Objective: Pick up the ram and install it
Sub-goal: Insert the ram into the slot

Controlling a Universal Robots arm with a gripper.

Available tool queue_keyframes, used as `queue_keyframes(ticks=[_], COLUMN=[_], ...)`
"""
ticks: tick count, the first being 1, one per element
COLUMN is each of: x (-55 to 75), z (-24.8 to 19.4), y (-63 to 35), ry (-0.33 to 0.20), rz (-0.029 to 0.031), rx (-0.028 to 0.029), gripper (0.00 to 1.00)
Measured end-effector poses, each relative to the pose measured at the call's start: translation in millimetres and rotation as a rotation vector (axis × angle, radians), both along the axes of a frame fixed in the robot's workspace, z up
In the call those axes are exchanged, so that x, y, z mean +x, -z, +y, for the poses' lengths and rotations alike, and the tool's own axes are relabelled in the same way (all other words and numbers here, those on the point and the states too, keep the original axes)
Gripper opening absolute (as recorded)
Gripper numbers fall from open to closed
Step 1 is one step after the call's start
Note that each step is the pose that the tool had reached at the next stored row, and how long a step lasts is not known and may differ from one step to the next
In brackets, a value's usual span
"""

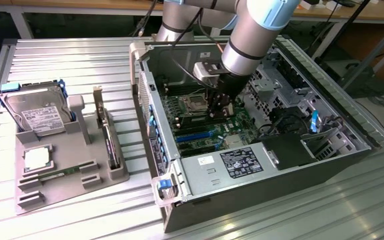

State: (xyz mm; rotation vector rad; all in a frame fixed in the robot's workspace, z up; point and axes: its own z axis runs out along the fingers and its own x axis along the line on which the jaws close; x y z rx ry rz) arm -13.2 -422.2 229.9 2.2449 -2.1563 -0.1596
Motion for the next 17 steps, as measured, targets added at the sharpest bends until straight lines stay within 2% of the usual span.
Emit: queue_keyframes(ticks=[5,13,17], x=[0.1,0.6,0.5], z=[0.0,0.1,0.0], y=[5.4,6.2,11.3], ry=[0.000,0.022,0.022], rz=[0.0001,0.0000,-0.0013], rx=[-0.0002,-0.0016,-0.0023], gripper=[0.14,0.14,0.14])
